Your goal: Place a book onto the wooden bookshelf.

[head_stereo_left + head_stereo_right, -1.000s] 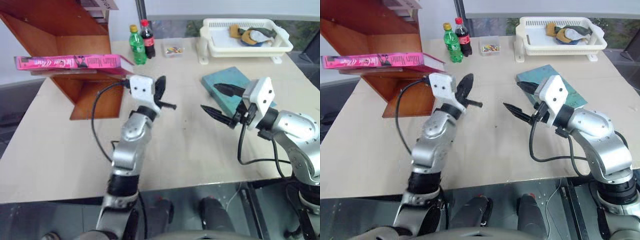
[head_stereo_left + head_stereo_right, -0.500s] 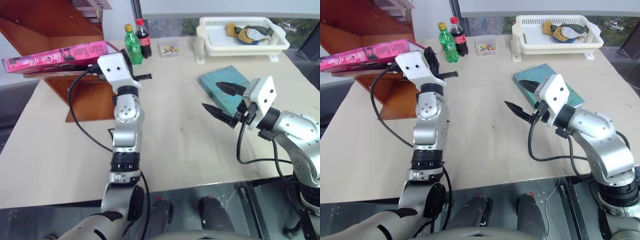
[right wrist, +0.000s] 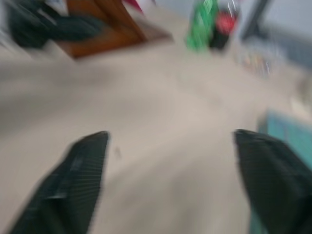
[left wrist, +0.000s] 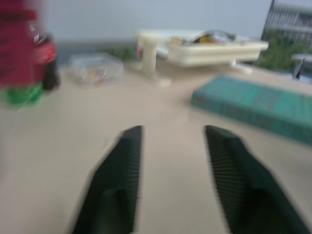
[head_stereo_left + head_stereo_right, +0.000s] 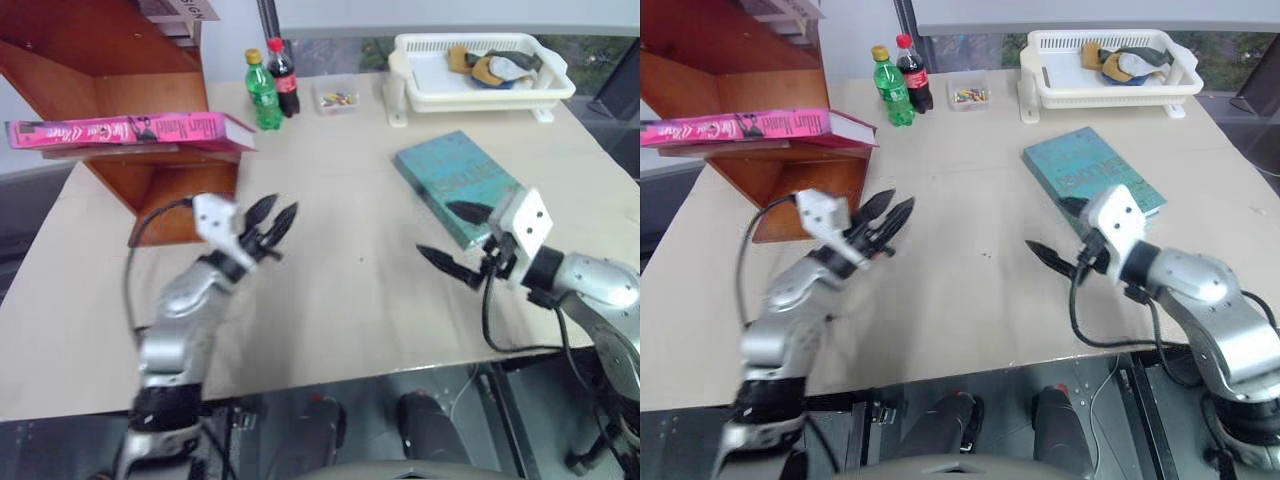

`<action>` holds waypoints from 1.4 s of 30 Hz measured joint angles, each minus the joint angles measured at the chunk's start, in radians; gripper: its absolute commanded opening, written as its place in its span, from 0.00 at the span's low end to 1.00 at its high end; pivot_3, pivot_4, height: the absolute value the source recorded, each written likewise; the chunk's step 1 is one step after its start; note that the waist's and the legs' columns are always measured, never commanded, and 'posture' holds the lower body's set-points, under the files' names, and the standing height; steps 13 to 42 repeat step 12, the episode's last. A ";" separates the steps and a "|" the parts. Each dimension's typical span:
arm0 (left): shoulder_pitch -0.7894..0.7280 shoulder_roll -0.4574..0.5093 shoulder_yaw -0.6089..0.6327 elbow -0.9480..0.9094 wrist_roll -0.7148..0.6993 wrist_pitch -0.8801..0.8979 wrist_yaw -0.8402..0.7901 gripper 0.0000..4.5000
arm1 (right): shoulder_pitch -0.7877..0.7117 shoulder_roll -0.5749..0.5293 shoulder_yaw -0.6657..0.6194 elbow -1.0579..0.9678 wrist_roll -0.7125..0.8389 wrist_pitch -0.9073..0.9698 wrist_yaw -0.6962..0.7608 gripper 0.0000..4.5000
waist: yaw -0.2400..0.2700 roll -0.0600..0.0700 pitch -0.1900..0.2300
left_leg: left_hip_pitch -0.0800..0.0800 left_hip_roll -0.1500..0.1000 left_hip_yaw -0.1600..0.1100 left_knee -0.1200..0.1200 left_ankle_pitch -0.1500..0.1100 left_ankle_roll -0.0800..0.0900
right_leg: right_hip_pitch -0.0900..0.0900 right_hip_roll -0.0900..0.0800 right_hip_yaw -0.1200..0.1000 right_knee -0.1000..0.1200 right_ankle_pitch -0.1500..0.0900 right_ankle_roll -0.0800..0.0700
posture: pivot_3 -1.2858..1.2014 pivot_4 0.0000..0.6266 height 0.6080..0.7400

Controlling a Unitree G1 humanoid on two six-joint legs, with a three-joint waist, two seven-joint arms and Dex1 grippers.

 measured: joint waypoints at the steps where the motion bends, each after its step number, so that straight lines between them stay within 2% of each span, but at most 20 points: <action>1: 0.036 0.036 0.029 -0.021 -0.022 0.016 -0.030 0.87 | 0.033 -0.017 -0.028 -0.003 0.002 0.001 0.009 1.00 | 0.001 0.000 0.000 | 0.000 0.000 0.000 0.000 0.000 0.000 | 0.001 0.000 0.000 0.000 0.000 0.000 | 0.52 0.24 1.00; 2: 0.082 0.078 0.061 -0.044 -0.044 0.030 -0.068 0.99 | 0.073 -0.031 -0.060 -0.011 0.002 0.000 0.016 1.00 | 0.004 0.000 0.000 | 0.001 0.000 0.000 0.000 -0.001 0.002 | 0.001 0.000 0.000 -0.001 0.000 0.000 | 0.52 0.24 1.00; 4: 0.150 0.133 0.116 -0.063 -0.075 0.047 -0.123 0.99 | 0.133 -0.046 -0.108 -0.017 0.000 -0.004 0.025 1.00 | 0.009 0.000 0.000 | 0.001 0.000 0.000 0.000 -0.002 0.003 | 0.003 0.000 -0.001 -0.002 0.000 0.000 | 0.52 0.24 1.00; 5: 0.234 0.180 0.179 -0.088 -0.119 0.072 -0.179 0.99 | 0.198 -0.061 -0.162 -0.028 -0.001 -0.010 0.039 1.00 | 0.010 0.000 0.000 | 0.001 0.000 0.000 0.000 -0.003 0.004 | 0.003 0.000 -0.001 -0.003 0.000 0.000 | 0.52 0.24 1.00; 8: 0.349 0.237 0.266 -0.093 -0.155 0.102 -0.260 0.99 | 0.285 -0.081 -0.255 -0.029 -0.001 -0.011 0.068 1.00 | 0.013 0.001 0.000 | 0.002 0.001 0.000 -0.001 -0.003 0.004 | 0.004 0.000 -0.001 -0.004 0.000 0.000 | 0.52 0.24 1.00; 12: 0.384 0.277 0.324 -0.094 -0.173 0.112 -0.306 0.99 | 0.311 -0.096 -0.302 -0.030 0.011 -0.019 0.097 1.00 | 0.023 0.001 0.001 | 0.004 0.003 0.000 0.000 -0.003 0.004 | 0.008 0.000 -0.005 -0.007 0.000 0.000 | 0.52 0.24 1.00; 42: 0.384 0.277 0.324 -0.094 -0.173 0.112 -0.306 0.99 | 0.311 -0.096 -0.302 -0.030 0.011 -0.019 0.097 1.00 | 0.023 0.001 0.001 | 0.004 0.003 0.000 0.000 -0.003 0.004 | 0.008 0.000 -0.005 -0.007 0.000 0.000 | 0.52 0.24 1.00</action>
